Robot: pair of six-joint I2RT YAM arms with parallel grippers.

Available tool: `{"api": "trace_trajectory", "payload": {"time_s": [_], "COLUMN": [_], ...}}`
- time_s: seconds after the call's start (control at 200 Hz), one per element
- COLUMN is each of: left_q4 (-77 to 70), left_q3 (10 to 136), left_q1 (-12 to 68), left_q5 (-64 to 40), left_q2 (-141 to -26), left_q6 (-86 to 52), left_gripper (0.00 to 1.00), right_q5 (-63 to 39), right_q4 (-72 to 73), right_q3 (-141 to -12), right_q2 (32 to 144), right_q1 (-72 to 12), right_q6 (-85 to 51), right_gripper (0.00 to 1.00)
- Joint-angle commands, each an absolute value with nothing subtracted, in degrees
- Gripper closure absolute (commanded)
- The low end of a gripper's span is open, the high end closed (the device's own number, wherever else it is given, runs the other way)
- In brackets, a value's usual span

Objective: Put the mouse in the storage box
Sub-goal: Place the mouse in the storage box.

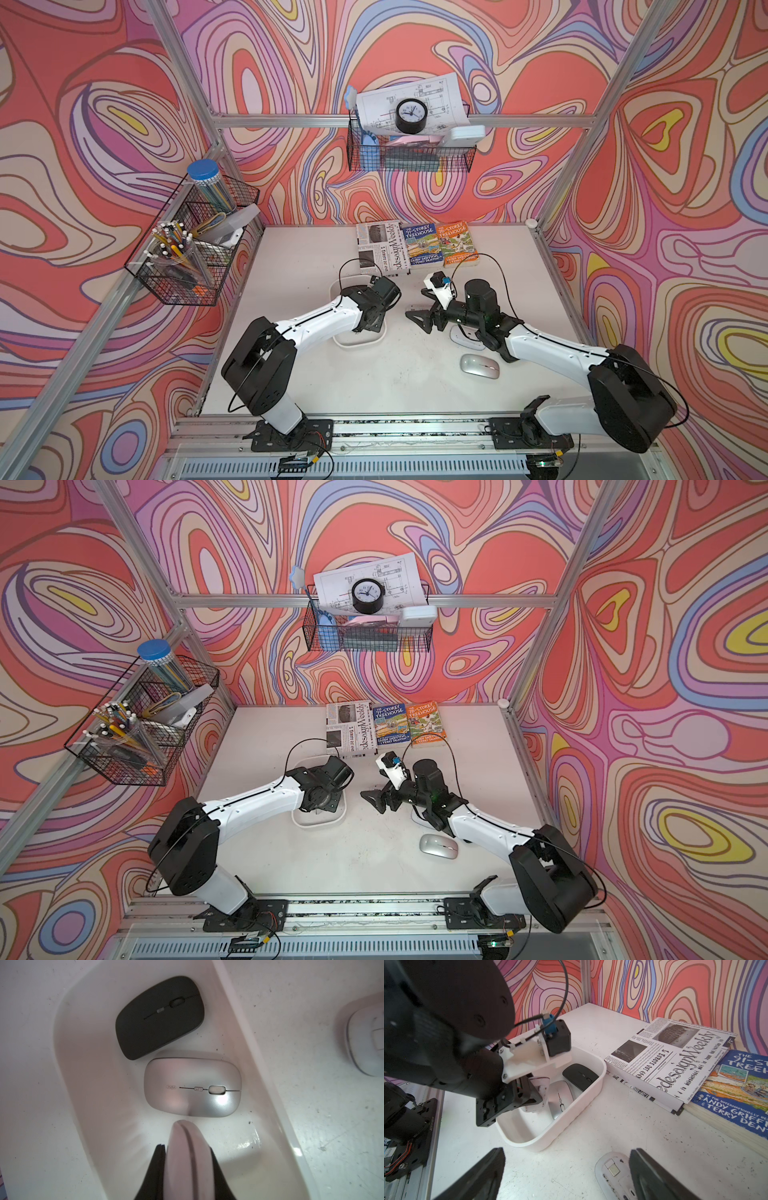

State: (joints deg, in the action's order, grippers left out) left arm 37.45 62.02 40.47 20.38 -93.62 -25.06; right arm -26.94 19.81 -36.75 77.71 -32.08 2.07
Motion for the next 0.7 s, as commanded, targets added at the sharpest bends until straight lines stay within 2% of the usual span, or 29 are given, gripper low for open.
{"api": "trace_trajectory", "payload": {"time_s": [0.0,0.3,0.526,0.696], "left_q4": [34.6,33.9,33.1,31.9], "left_q3": [61.3,59.5,58.5,57.1], "left_q1": [40.5,40.5,40.5,40.5], "left_q5": [22.1,26.1,25.5,22.6], "left_q2": [-94.4,-97.4,-97.1,-95.0], "left_q6": [-24.3,-25.3,-25.7,-25.6], "left_gripper": [1.0,1.0,0.79,0.51], "right_q5": [-26.0,-24.3,-24.2,-24.0], "right_q4": [20.7,21.9,22.1,22.0], "right_q3": [-36.3,-35.6,-35.6,-35.5], "right_q2": [78.5,78.8,78.7,78.6], "right_q1": [-32.4,-32.4,-32.4,-32.4], "right_q6": [1.8,1.7,1.5,1.5], "right_gripper": [0.05,0.04,0.04,0.04]}}
